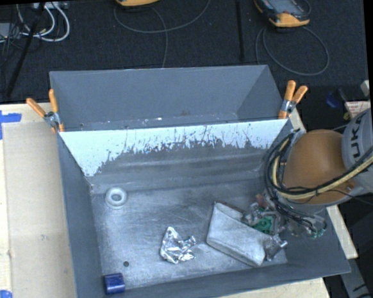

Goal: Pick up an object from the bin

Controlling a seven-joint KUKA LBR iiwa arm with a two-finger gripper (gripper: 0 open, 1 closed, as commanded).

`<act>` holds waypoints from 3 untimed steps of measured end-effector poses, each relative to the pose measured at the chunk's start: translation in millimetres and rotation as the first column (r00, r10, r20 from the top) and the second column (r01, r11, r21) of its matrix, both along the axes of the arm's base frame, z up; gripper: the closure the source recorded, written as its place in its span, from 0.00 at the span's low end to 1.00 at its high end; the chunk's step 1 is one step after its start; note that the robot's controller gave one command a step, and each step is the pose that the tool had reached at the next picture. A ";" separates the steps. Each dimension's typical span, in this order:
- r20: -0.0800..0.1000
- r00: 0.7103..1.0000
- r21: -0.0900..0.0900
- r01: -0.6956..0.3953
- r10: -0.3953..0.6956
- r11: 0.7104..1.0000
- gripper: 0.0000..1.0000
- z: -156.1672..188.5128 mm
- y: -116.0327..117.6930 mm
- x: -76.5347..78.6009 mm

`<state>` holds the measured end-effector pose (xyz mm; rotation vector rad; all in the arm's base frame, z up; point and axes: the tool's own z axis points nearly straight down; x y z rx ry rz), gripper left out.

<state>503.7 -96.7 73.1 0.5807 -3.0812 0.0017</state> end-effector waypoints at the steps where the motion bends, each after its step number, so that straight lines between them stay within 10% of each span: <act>1: 0.028 1.000 -0.001 -0.012 0.012 1.000 1.00 2.0 50.1 -13.8; 2: 0.013 1.000 0.008 -0.018 0.018 1.000 1.00 1.5 32.3 -6.6; 3: 0.012 0.948 0.000 -0.319 0.319 0.948 1.00 224.9 17.4 7.0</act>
Offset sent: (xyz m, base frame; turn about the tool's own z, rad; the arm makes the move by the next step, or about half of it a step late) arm -0.0203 0.0506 -0.0031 -0.0127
